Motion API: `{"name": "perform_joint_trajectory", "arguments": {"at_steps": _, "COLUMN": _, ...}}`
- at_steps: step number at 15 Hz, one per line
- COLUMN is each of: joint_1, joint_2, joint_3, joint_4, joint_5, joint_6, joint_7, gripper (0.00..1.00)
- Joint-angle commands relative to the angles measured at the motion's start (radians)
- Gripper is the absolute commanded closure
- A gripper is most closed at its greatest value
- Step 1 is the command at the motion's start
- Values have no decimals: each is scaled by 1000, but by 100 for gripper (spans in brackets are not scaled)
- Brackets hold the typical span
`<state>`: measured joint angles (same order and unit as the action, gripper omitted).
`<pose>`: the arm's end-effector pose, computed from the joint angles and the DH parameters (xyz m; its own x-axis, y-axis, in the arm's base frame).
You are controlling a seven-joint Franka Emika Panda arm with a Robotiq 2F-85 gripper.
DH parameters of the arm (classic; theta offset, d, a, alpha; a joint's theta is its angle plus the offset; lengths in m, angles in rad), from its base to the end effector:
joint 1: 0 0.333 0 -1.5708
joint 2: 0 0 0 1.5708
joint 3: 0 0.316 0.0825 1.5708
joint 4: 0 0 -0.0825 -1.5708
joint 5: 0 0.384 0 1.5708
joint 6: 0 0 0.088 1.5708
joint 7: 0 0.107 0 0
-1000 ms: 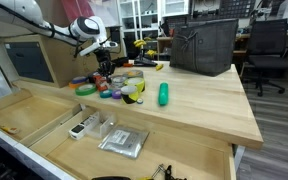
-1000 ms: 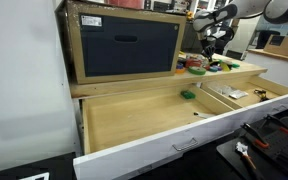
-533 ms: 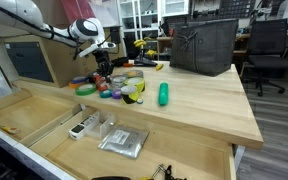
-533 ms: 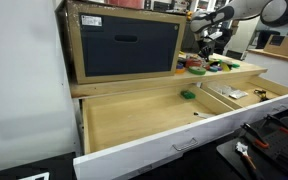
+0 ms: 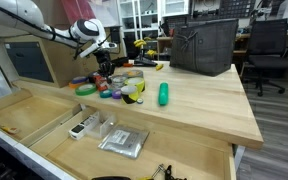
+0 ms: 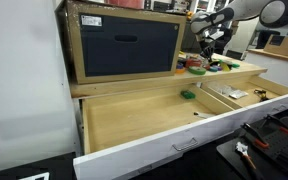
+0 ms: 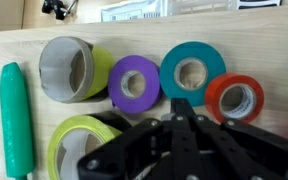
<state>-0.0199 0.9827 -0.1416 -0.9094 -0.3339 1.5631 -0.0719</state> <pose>0.7422 -0.1155 0.2807 0.9361 -0.0677 -0.3452 0.0800 -0.9146 0.3964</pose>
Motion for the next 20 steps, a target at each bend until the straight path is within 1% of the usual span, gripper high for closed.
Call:
{"name": "perform_joint_trajectory", "arguments": {"at_steps": 1, "joint_1": 0, "joint_2": 41, "joint_3": -14, "joint_4": 64, "joint_5": -9, "joint_6": -58, "joint_7": 5, "gripper": 100}}
{"name": "perform_joint_trajectory", "arguments": {"at_steps": 8, "joint_1": 4, "joint_2": 86, "joint_3": 5, "joint_4": 127, "joint_5": 20, "joint_6": -76, "joint_7": 7, "gripper": 100}}
{"name": "perform_joint_trajectory", "arguments": {"at_steps": 14, "joint_1": 20, "joint_2": 80, "joint_3": 17, "joint_4": 127, "joint_5": 11, "joint_6": -67, "joint_7": -1, "gripper": 100}}
{"name": "perform_joint_trajectory", "arguments": {"at_steps": 20, "joint_1": 22, "joint_2": 82, "joint_3": 12, "joint_4": 129, "joint_5": 6, "joint_6": -63, "joint_7": 3, "gripper": 100}}
